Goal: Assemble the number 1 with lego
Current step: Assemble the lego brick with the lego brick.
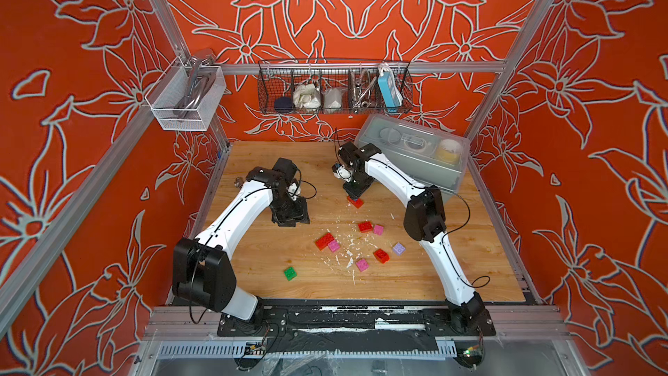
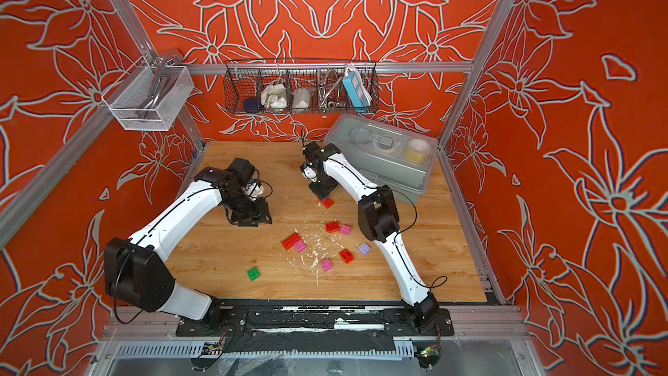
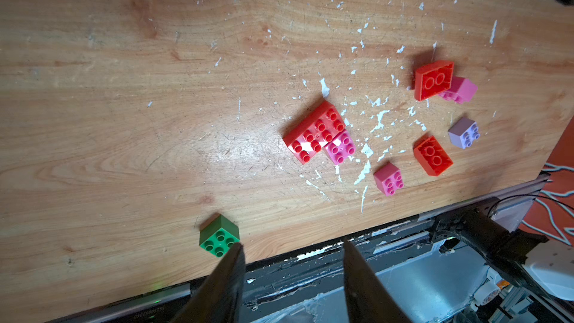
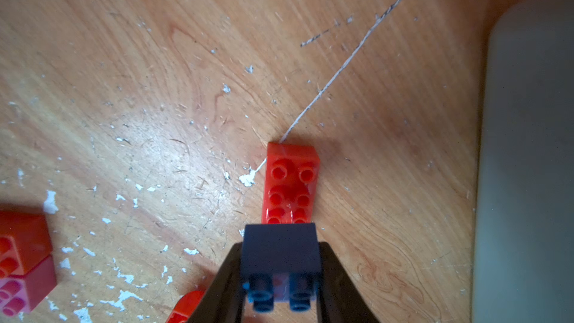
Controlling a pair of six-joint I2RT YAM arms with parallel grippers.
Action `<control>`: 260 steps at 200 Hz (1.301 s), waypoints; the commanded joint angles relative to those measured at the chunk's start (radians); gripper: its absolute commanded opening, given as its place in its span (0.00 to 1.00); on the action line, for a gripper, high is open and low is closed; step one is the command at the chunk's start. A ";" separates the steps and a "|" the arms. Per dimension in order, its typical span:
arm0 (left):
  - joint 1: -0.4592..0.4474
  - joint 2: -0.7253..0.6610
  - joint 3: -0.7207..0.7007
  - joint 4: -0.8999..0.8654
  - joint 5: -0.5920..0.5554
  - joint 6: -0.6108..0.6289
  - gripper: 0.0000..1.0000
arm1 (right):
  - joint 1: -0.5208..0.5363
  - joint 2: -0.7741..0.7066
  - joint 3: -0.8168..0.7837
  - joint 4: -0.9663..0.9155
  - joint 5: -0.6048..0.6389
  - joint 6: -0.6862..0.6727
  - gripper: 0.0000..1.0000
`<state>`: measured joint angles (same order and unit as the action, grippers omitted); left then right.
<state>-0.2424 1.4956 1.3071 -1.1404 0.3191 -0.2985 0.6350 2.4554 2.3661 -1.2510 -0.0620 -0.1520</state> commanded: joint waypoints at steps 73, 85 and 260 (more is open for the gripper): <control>-0.005 0.005 0.015 -0.031 0.006 0.012 0.51 | -0.011 0.048 -0.004 -0.026 0.012 -0.002 0.24; -0.005 0.006 0.016 -0.030 0.006 0.012 0.50 | -0.015 0.051 0.007 -0.024 0.017 0.002 0.24; -0.005 -0.024 -0.021 -0.039 0.000 0.005 0.50 | 0.006 0.120 0.014 -0.018 -0.018 0.032 0.24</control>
<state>-0.2424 1.4952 1.3056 -1.1530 0.3172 -0.2955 0.6224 2.5183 2.4001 -1.2503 -0.0902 -0.1390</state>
